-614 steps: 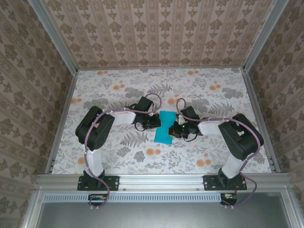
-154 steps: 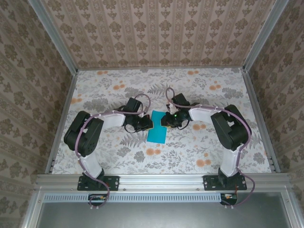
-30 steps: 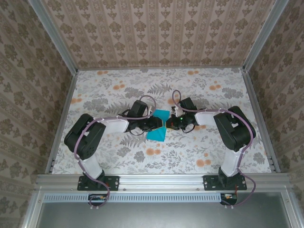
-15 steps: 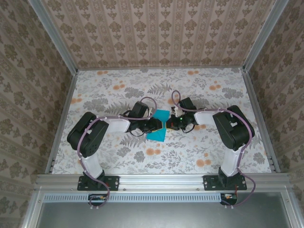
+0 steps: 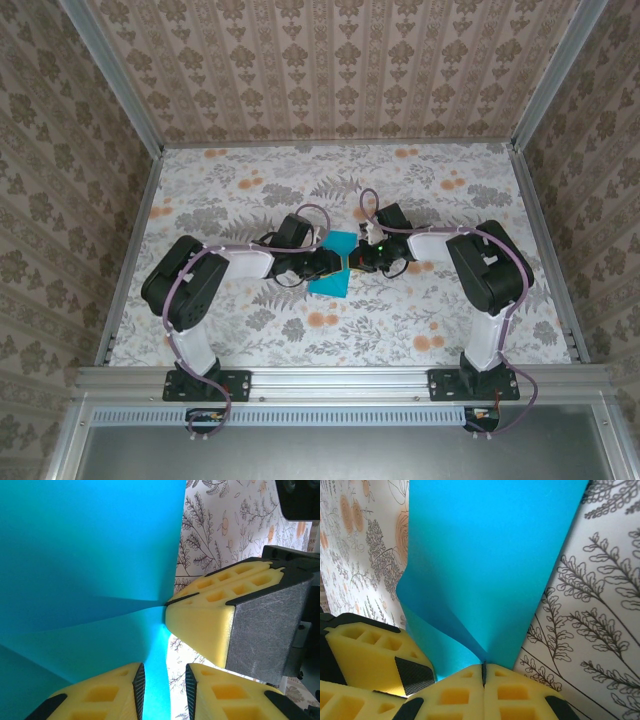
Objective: Fold a paper plane with a square sheet of paper (pick it up from the middle)
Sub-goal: Fold the triangle a second time at the center of the table.
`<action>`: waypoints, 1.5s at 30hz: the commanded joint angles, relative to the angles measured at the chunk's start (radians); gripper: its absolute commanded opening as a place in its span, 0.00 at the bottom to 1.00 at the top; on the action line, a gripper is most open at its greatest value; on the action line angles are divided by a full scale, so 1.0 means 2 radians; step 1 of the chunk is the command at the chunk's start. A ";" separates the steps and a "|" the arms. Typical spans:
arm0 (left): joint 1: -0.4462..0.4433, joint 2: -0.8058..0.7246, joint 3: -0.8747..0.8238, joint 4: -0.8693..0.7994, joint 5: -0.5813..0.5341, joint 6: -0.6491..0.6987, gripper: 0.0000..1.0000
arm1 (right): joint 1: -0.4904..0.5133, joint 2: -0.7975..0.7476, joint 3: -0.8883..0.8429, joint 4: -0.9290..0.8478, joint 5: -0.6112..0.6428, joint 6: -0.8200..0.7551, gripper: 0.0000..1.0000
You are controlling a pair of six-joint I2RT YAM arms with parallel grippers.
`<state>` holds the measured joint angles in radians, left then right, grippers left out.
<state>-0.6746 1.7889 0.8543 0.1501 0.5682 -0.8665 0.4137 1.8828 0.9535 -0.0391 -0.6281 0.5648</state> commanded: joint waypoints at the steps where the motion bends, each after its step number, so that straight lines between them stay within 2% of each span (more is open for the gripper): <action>1: -0.004 0.007 0.013 0.003 0.009 0.007 0.31 | 0.002 0.013 0.013 -0.014 -0.002 -0.012 0.02; 32: -0.004 0.024 0.010 0.005 0.011 0.005 0.30 | 0.002 -0.006 0.009 -0.025 0.014 -0.016 0.02; 45: -0.004 0.026 0.010 -0.006 0.007 0.004 0.30 | 0.002 0.008 0.011 -0.030 0.022 -0.017 0.02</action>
<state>-0.6746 1.8225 0.8589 0.1600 0.5785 -0.8665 0.4137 1.8889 0.9588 -0.0605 -0.6212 0.5514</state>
